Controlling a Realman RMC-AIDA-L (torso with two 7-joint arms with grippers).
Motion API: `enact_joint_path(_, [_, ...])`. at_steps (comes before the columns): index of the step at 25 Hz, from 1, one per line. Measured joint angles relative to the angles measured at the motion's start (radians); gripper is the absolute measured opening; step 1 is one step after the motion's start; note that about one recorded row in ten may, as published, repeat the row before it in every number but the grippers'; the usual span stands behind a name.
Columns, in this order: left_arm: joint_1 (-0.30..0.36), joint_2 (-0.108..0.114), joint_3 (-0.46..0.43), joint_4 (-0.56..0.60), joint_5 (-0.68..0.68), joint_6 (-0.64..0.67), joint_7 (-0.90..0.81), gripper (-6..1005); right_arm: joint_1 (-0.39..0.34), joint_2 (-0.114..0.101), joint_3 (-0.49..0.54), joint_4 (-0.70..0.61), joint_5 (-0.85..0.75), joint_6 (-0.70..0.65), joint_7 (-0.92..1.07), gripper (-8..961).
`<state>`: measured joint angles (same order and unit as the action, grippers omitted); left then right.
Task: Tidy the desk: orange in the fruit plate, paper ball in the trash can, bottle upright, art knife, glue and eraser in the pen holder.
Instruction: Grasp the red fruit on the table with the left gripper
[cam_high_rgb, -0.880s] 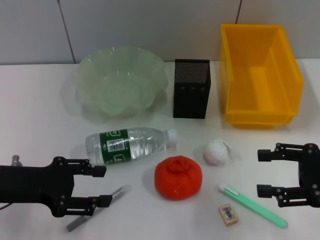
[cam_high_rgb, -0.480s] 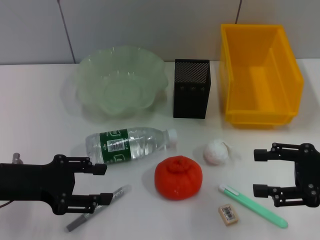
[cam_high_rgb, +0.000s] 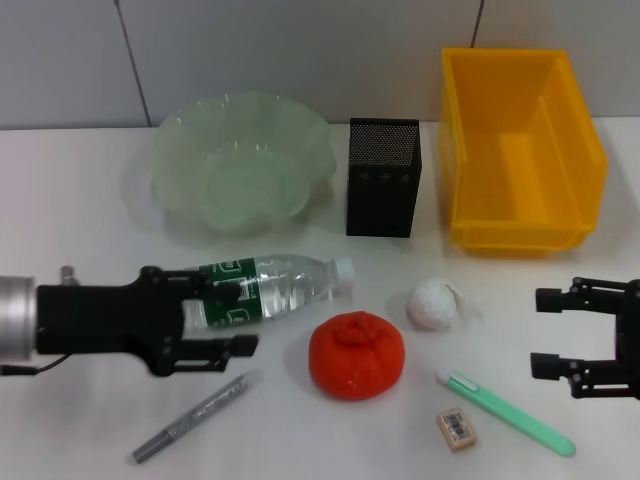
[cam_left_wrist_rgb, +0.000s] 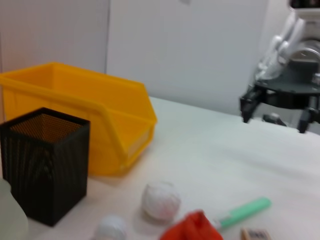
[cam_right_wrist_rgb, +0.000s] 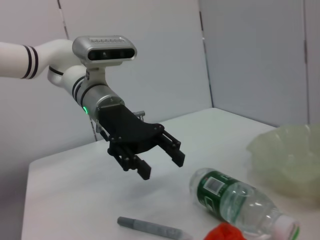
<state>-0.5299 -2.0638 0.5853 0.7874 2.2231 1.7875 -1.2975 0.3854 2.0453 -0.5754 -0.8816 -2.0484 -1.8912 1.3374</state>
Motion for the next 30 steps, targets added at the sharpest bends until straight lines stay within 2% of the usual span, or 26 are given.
enact_joint_path(1, [0.0, 0.0, 0.0, 0.0, 0.0, 0.0, 0.0, 698, -0.001, -0.008, 0.005, 0.0, 0.0, 0.0, 0.012, 787])
enact_joint_path(5, [-0.023, -0.005, 0.006, -0.037, -0.019, -0.042, 0.0, 699, -0.003, -0.013, 0.013, 0.0, -0.002, 0.001, 0.017, 786])
enact_joint_path(6, [-0.081, -0.007, 0.016, -0.171, -0.049, -0.152, 0.044, 699, -0.004, -0.014, 0.014, -0.001, -0.002, 0.003, 0.017, 786])
enact_joint_path(8, [-0.091, -0.007, 0.016, -0.2, -0.053, -0.173, 0.062, 700, -0.003, -0.015, 0.014, 0.0, -0.002, 0.005, 0.018, 786])
enact_joint_path(10, [-0.108, -0.009, 0.016, -0.294, -0.091, -0.236, 0.13, 700, -0.003, -0.015, 0.013, 0.0, -0.002, 0.005, 0.019, 786])
enact_joint_path(13, [-0.108, -0.009, 0.016, -0.294, -0.091, -0.236, 0.13, 701, 0.001, -0.013, 0.014, 0.0, -0.001, -0.002, 0.019, 786])
enact_joint_path(14, [-0.103, -0.009, 0.016, -0.352, -0.143, -0.261, 0.198, 701, 0.001, -0.013, 0.014, 0.0, -0.001, -0.002, 0.019, 786])
enact_joint_path(16, [-0.088, -0.009, 0.016, -0.387, -0.18, -0.265, 0.26, 701, 0.002, -0.012, 0.014, -0.002, 0.002, -0.008, 0.019, 787])
enact_joint_path(18, [-0.088, -0.009, 0.016, -0.387, -0.18, -0.265, 0.26, 701, 0.002, -0.011, 0.014, -0.004, 0.003, -0.008, 0.019, 787])
enact_joint_path(20, [-0.073, -0.009, 0.016, -0.484, -0.22, -0.304, 0.393, 701, 0.002, -0.009, 0.014, -0.008, 0.003, -0.008, 0.019, 787])
enact_joint_path(23, [-0.076, -0.011, 0.015, -0.521, -0.22, -0.332, 0.427, 700, 0.005, -0.008, 0.008, -0.01, 0.0, -0.006, 0.018, 787])
enact_joint_path(29, [-0.106, -0.015, 0.013, -0.589, -0.22, -0.406, 0.459, 700, 0.0, -0.013, 0.011, -0.015, -0.004, -0.004, 0.019, 786])
enact_joint_path(30, [-0.128, -0.016, 0.013, -0.614, -0.22, -0.444, 0.459, 700, -0.003, -0.014, 0.012, -0.018, -0.007, -0.001, 0.019, 786])
